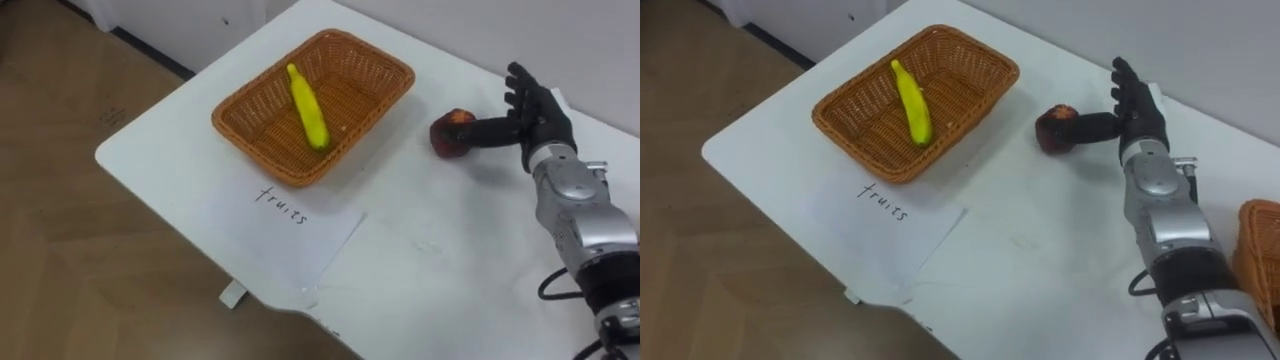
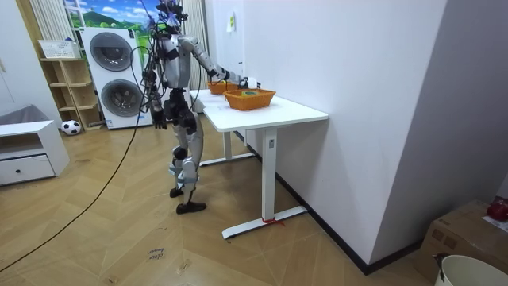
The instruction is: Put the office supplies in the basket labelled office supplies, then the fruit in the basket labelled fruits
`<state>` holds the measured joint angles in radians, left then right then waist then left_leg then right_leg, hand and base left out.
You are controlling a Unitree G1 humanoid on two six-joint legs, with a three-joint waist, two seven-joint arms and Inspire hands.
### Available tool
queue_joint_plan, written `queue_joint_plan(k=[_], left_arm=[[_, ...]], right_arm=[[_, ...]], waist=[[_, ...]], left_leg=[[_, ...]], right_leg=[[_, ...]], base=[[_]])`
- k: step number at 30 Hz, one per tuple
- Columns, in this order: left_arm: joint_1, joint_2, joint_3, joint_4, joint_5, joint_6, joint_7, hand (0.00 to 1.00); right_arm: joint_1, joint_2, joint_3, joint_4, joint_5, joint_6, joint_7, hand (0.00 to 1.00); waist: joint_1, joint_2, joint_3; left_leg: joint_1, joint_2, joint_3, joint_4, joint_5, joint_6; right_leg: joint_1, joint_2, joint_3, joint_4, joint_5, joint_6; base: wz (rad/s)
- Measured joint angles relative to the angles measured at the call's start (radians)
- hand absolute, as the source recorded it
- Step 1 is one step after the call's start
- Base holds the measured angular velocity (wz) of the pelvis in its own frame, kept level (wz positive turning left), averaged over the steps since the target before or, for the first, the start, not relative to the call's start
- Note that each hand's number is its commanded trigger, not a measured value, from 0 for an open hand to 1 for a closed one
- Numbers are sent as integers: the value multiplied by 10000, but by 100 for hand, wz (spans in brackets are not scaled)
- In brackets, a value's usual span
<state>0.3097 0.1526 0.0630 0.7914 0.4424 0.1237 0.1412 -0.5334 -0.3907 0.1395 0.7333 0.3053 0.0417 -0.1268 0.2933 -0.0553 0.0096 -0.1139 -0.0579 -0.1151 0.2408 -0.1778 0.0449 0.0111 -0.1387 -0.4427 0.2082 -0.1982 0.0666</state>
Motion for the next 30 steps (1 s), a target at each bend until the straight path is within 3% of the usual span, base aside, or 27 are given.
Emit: queue_joint_plan(k=[7, 17, 21, 25, 30], left_arm=[[-17, -35, -333, 139, -199, -2, 36, 0], [-72, -118, -378, 254, -588, -9, 44, 0], [-74, -117, -398, 254, -631, -9, 78, 0], [-84, -106, -652, 251, -891, -9, 78, 0], [-66, -92, -749, 247, -991, -6, 49, 0]], right_arm=[[-243, -8, 166, 241, -2, -72, 218, 0], [-442, -14, 351, 549, -630, -216, 280, 0], [-447, -13, 366, 752, -813, -446, 275, 0], [-568, -17, 366, 917, -846, -640, 292, 0], [-572, -66, 366, 954, -833, -750, 334, 0]], waist=[[96, -180, 143], [107, -162, 165], [125, -144, 178], [123, -25, 255], [143, 59, 239]], left_leg=[[-119, 32, 33, -1, 2, 3], [-174, 38, 28, 6, 3, 2], [-183, 48, 70, 7, 4, 1], [-232, 61, 87, 62, 3, -1], [-374, 85, 89, 151, 4, -10]], right_leg=[[-151, 17, 8, -24, 2, -4], [-186, 7, -118, -8, 12, -19], [-200, -11, -247, 43, 12, -20], [-249, -19, -288, 130, 13, -21], [-351, 10, -291, 135, 38, -62]], base=[[-4], [0], [0], [0], [0]])
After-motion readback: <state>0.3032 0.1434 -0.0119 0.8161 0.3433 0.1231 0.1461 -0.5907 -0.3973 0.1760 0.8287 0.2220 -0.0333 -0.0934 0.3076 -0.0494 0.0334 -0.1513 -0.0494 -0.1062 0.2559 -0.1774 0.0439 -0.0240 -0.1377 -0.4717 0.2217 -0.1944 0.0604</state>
